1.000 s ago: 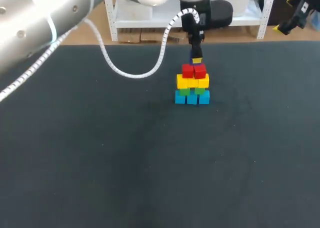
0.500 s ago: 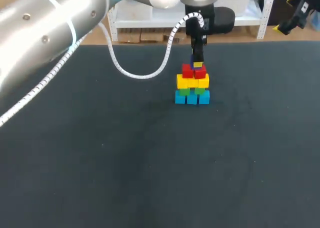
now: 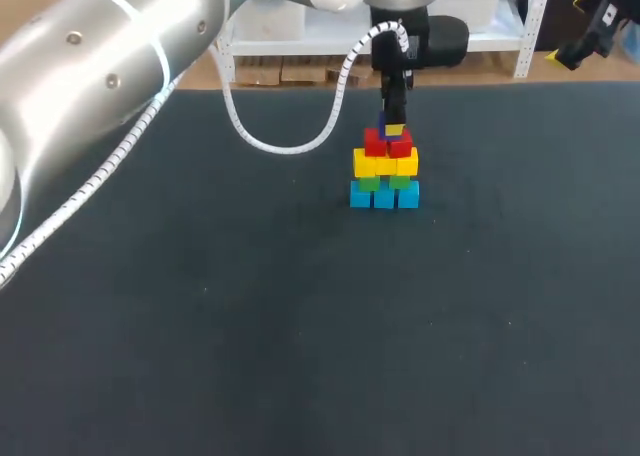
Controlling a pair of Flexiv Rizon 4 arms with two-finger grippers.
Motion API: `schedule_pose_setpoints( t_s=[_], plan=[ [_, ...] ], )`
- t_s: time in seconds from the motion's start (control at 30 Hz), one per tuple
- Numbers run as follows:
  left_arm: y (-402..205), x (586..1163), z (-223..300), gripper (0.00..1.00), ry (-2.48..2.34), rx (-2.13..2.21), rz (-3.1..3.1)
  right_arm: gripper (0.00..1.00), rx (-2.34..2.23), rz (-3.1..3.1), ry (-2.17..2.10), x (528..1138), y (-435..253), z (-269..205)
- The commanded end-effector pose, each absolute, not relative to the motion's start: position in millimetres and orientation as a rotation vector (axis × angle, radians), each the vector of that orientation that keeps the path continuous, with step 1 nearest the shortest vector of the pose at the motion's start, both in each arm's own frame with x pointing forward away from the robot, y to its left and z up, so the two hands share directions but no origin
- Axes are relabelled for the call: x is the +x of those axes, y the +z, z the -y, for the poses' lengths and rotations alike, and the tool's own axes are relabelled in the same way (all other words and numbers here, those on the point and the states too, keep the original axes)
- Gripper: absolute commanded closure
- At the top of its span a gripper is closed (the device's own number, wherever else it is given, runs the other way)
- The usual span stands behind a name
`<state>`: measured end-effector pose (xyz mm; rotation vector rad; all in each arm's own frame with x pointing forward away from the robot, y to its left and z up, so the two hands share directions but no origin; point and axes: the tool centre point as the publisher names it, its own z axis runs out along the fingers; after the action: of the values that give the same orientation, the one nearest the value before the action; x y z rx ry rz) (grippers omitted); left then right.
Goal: Place the blue cubes, place green cubes on the blue cubes, place the yellow cubes on the green cubes, then place the red cubes on the yellow cubes, and place purple cube on the red cubes.
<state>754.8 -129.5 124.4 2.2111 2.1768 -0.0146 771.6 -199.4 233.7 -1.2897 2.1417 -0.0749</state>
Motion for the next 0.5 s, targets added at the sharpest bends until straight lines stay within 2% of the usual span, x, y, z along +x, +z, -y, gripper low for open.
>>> schedule_pose_setpoints(
  t_s=[0.03,0.27,0.5],
  plan=[
    [124.6,761.8,131.5,1.00,-0.030,2.231,-2.195,0.00,-1.287,-2.141,-0.078,769.9,233.7,199.6],
    [123.4,761.7,131.2,0.97,-0.031,2.230,-2.197,0.00,-1.287,-2.141,-0.078,769.9,233.7,199.6],
    [123.4,761.5,131.9,0.84,-0.029,2.231,-2.194,0.00,-1.287,-2.141,-0.078,769.9,233.7,199.6]
  ],
)
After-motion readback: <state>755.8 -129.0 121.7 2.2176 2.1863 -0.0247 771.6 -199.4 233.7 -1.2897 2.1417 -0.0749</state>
